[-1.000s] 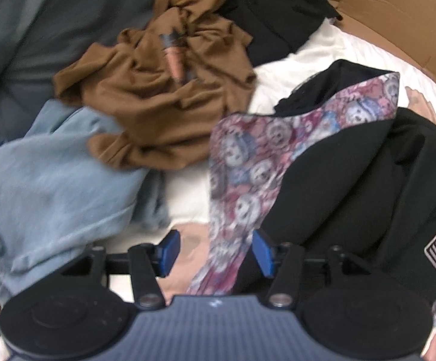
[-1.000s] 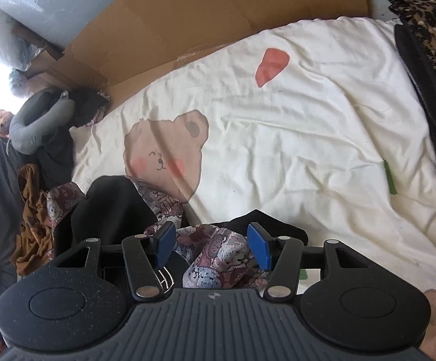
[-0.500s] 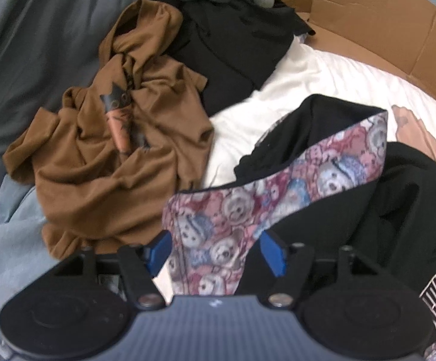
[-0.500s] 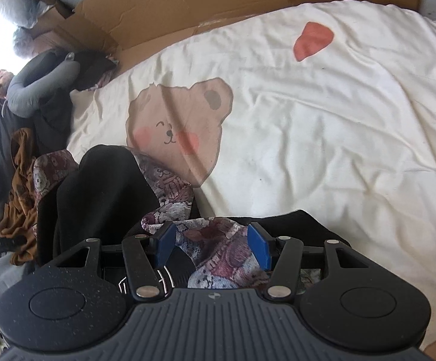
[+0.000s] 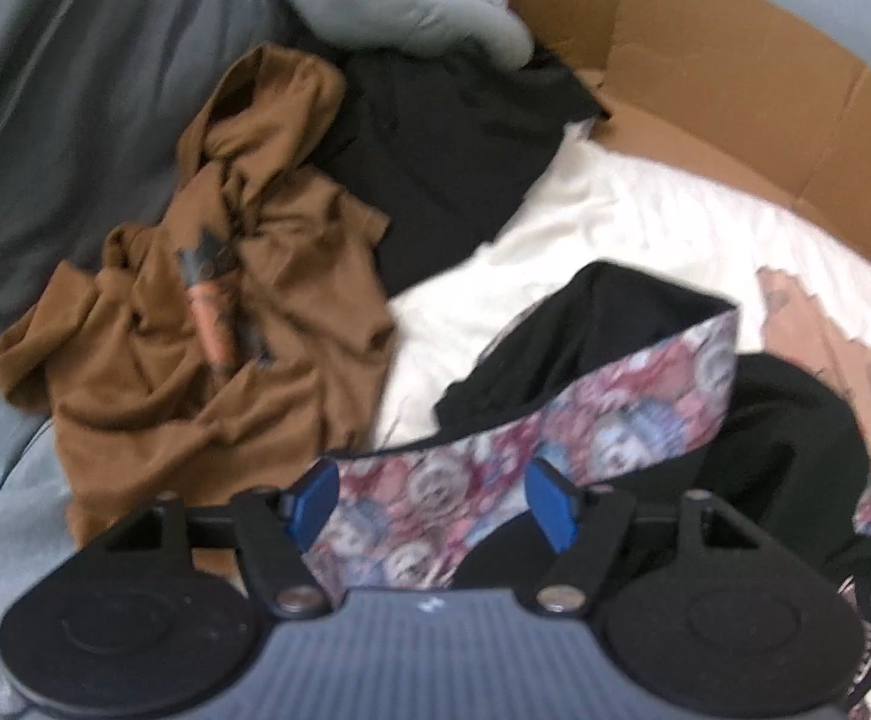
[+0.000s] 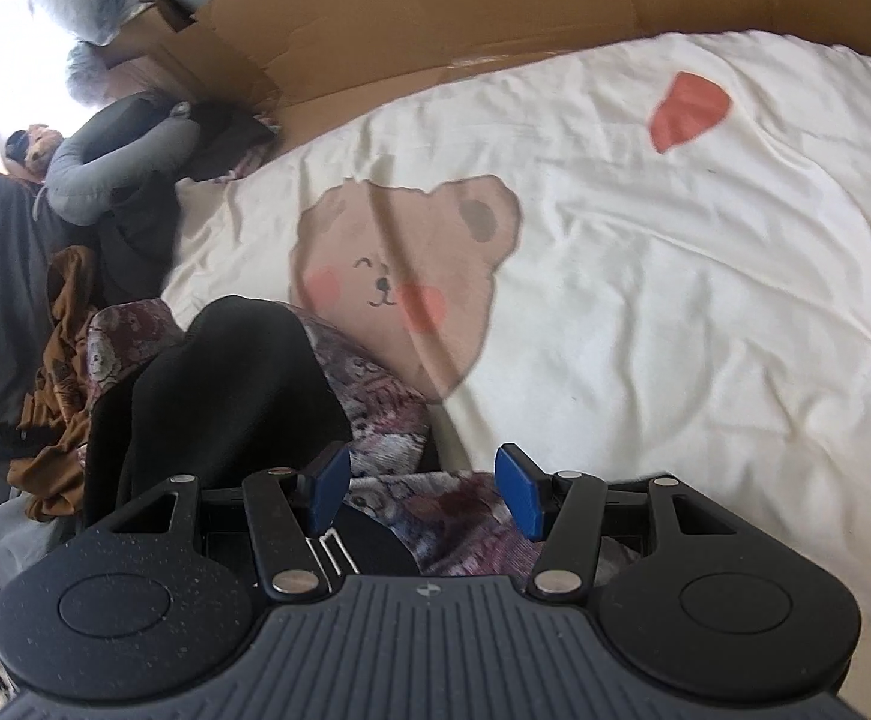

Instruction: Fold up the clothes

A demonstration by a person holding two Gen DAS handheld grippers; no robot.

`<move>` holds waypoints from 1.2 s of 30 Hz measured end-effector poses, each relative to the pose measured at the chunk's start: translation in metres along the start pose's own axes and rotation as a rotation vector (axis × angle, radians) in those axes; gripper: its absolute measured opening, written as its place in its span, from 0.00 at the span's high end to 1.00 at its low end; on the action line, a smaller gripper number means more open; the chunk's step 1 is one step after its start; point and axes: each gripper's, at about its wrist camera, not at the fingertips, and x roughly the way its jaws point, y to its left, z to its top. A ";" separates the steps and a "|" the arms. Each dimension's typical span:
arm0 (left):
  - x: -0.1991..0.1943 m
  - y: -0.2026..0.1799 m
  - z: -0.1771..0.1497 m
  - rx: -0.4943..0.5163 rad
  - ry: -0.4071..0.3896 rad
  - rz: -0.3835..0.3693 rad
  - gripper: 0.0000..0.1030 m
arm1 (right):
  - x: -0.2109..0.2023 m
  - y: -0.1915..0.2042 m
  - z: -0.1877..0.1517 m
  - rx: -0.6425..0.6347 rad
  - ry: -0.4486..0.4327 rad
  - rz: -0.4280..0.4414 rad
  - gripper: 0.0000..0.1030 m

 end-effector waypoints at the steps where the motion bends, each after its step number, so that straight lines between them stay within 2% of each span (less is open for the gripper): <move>1: 0.001 -0.004 0.003 0.003 -0.005 -0.009 0.31 | 0.002 0.002 0.001 -0.009 -0.002 0.007 0.41; 13: 0.028 -0.051 0.032 0.080 -0.050 -0.097 0.27 | 0.047 0.013 0.022 -0.056 0.038 0.057 0.40; 21: 0.041 -0.082 0.035 0.142 -0.056 -0.165 0.27 | 0.075 0.027 0.023 -0.096 0.073 0.064 0.40; 27: 0.044 -0.086 0.037 0.145 -0.062 -0.167 0.27 | 0.083 0.031 0.032 -0.121 0.056 0.061 0.40; 33: 0.049 -0.095 0.035 0.152 -0.050 -0.173 0.27 | 0.102 0.043 0.043 -0.187 0.082 0.041 0.40; 36: 0.055 -0.100 0.030 0.175 -0.022 -0.173 0.33 | 0.106 0.048 0.042 -0.214 0.100 0.049 0.40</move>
